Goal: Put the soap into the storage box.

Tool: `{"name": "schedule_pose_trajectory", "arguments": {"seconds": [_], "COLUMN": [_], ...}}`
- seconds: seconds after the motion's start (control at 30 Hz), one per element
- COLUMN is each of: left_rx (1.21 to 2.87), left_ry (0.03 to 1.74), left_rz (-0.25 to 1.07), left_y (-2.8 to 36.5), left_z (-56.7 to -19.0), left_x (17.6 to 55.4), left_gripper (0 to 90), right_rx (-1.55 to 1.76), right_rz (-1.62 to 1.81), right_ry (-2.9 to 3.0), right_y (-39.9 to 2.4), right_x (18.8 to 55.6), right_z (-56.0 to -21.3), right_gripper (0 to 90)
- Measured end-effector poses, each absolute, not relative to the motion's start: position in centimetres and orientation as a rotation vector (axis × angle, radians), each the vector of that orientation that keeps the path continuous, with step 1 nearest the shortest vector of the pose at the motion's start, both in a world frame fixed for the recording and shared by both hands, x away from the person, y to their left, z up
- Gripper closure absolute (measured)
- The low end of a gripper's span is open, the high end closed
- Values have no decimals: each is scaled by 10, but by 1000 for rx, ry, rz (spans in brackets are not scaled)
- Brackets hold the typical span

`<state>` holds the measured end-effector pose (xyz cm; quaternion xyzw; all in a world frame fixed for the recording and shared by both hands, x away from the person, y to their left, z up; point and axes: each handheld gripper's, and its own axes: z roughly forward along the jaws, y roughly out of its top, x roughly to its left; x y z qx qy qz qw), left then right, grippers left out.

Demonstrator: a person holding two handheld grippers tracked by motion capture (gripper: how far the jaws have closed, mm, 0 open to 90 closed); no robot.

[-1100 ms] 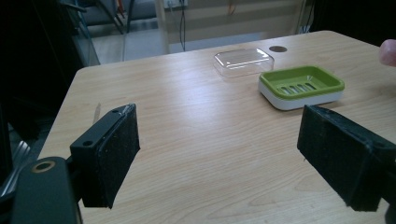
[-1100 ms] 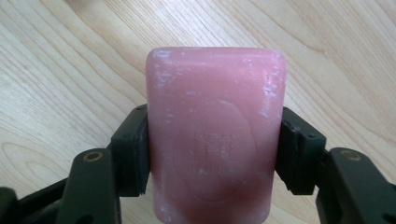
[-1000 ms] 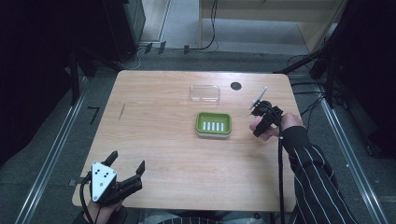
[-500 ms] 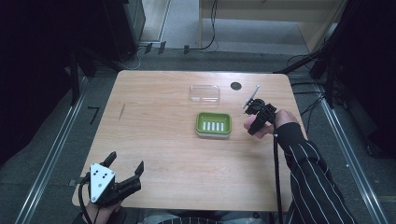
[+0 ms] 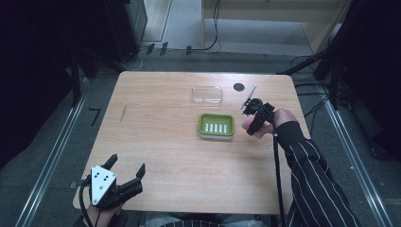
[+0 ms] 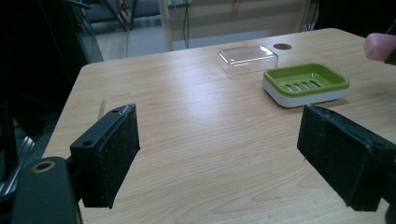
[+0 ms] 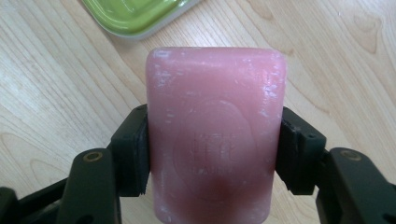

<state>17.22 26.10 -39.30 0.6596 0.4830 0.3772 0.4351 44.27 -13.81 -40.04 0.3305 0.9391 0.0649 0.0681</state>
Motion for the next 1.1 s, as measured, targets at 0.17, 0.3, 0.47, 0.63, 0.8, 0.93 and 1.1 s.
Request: {"name": "schedule_pose_trajectory", "arguments": {"seconds": [0.17,0.3,0.47,0.63,0.8,0.93,1.1], "left_rx": [1634,1641,1630,1628,1622,1620,1611], "left_ry": [1208,1211,1223,1232,1245,1251,1266], "left_rz": [942,949,953,962,969,977,984], "left_y": [263,263,265,267,270,271,274], "left_z": [-393,-393,-393,-393,-393,-393,-393], "left_x": [171,169,167,164,160,158,154], "left_gripper": [133,134,133,134,134,134,134], "right_rx": [960,943,917,890,869,849,827], "right_rz": [199,207,208,198,207,207,215], "right_ry": [2840,2845,2856,2859,2859,2863,2866], "right_y": [-132,-129,-125,-119,-110,-106,-100], "right_x": [443,444,445,447,450,451,453], "right_z": [-399,-398,-397,-395,-393,-393,-392], "right_gripper": [390,390,390,390,390,390,390]}}
